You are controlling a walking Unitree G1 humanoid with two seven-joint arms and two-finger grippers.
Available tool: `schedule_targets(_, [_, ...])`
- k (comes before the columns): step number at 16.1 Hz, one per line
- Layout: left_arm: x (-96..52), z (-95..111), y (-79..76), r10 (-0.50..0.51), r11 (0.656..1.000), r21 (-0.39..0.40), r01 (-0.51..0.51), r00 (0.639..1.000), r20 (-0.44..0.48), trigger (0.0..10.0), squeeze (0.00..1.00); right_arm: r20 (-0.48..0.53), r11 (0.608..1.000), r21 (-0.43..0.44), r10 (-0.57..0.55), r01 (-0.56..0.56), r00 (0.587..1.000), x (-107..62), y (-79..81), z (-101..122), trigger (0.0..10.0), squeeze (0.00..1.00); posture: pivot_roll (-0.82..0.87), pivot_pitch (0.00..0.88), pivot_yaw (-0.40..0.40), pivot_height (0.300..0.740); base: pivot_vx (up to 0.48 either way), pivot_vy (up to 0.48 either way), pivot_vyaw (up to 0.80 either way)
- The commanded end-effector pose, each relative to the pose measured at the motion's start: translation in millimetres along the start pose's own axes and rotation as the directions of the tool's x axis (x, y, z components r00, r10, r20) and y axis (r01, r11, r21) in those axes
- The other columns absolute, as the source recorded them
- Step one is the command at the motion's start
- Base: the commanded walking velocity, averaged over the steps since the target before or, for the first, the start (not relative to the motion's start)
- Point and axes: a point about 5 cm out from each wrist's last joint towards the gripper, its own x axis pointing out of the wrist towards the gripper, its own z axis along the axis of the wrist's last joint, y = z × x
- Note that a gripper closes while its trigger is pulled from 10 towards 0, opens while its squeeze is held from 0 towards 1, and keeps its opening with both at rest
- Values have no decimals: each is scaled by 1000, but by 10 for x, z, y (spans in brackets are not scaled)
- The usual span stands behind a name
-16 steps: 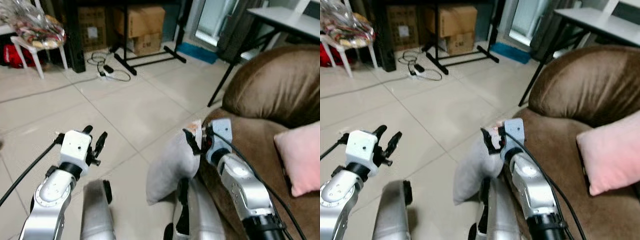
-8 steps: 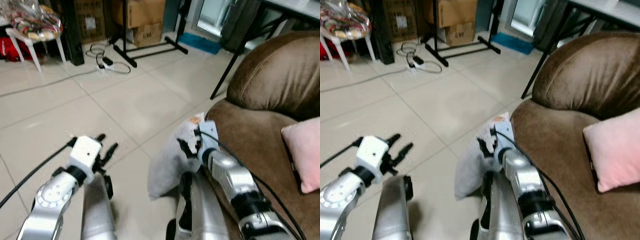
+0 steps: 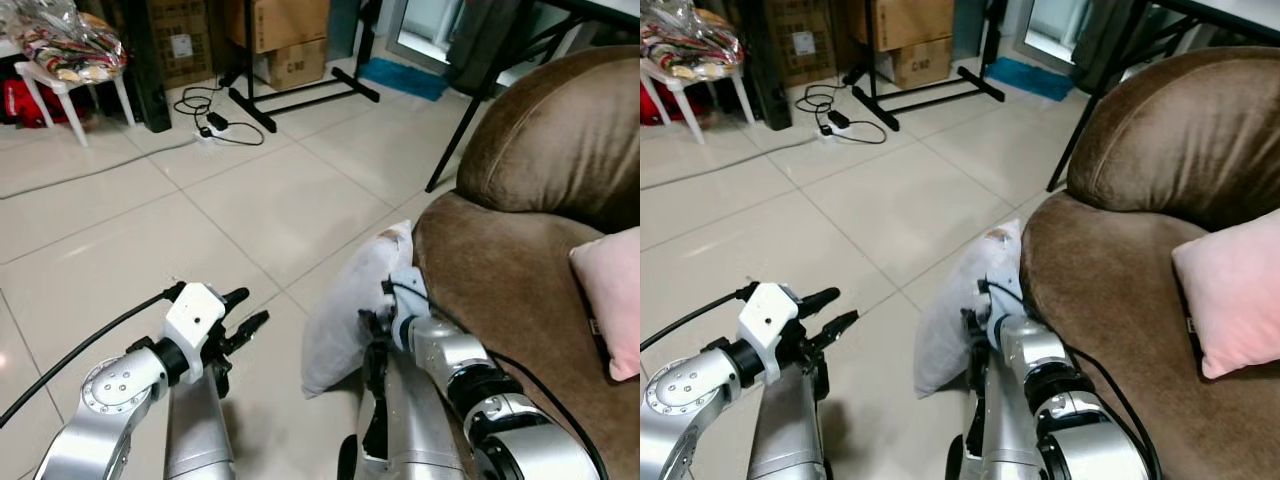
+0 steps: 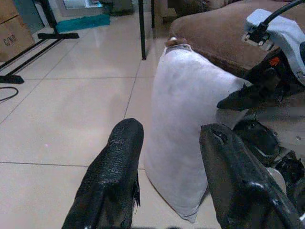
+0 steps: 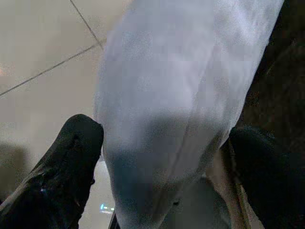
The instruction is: Move the pillow to the sofa from floor
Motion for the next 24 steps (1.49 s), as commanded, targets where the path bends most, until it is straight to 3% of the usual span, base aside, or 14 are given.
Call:
schedule_targets(1, [12,26,-22,-24,1000,4,24,1000,5,10000,0,7,1000,6,-27,27,1000,4,-53,30,3216,0,82,0,-87,441,0,0,0])
schedule_targets(2, [16,25,-21,-30,1000,2,30,1000,1,10000,0,1,999,27,-29,29,1000,10,-61,0,0,0,79,0,-83,441,0,0,0])
schedule_targets(16, [92,-8,-10,-58,998,-2,58,998,-22,10000,0,1,1000,13,16,-16,1000,32,-35,-38,0,0,49,0,-68,441,0,0,0])
schedule_targets(18, [91,-33,-11,-63,998,-1,63,997,-42,10000,0,2,1000,13,24,-24,1000,33,-26,-39,0,0,49,0,-65,441,0,0,0])
schedule_targets(20, [66,-205,29,-50,998,26,55,984,-169,10000,0,5,999,10,42,-42,999,35,0,-36,0,0,50,0,-68,441,0,0,0])
schedule_targets(24, [94,-173,73,-33,999,22,37,990,-140,10000,0,22,997,-8,73,-73,997,36,50,15,0,0,60,0,-81,441,0,0,0])
